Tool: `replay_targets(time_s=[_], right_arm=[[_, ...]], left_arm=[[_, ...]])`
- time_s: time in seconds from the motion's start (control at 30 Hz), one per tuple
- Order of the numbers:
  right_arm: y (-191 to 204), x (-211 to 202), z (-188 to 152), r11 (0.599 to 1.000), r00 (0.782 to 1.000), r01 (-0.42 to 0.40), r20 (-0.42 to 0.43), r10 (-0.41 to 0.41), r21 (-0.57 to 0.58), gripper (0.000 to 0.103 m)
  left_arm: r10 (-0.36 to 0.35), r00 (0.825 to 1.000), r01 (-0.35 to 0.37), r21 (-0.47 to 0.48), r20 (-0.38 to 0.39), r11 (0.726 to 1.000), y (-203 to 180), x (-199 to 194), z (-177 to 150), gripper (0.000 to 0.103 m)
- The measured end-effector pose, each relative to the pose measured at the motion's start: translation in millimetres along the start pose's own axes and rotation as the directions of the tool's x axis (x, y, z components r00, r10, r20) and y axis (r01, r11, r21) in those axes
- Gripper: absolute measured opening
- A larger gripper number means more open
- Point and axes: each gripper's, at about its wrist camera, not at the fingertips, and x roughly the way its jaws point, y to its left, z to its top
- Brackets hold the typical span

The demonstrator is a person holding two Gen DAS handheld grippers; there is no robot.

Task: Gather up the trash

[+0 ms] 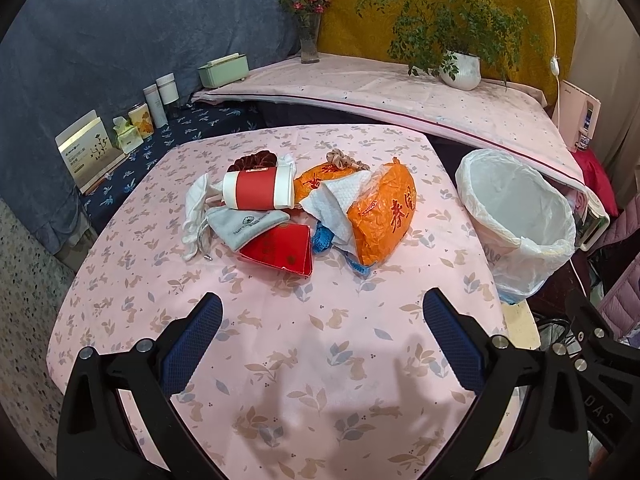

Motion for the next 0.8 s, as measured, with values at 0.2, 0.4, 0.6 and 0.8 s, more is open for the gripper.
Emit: replay_targets(time_s=[0.2, 0.4, 0.6, 0.8], right_arm=[[-0.7, 0.7, 2.2, 1.0, 1.0, 0.003, 0.002, -0.003, 0.003, 0.096], [-1.4, 0.6, 2.0, 1.0, 1.0, 0.003, 0.005, -0.003, 0.005, 0.096], [-1.3, 2.1, 3.8, 1.0, 1.0, 0.008, 0.008, -0.008, 0.006, 0.096], [-1.5, 3.3, 5.1, 1.0, 1.0, 0.011, 0.01, -0.011, 0.009, 0.096]], left_arm=[[0.0, 1.0, 0.0, 0.002, 0.007, 1.0, 0.3, -1.8, -4.0, 0.096], [-0.006, 1.0, 0.006, 0.006, 0.005, 1.0, 0.6, 0.2, -1.4, 0.096], [-0.009, 1.0, 0.009, -0.008, -0.003, 1.0, 0.3, -1.1, -4.2, 0.096], [0.0, 1.0, 0.0, 0.004, 0.0, 1.0, -1.3, -0.5, -4.9, 0.096]])
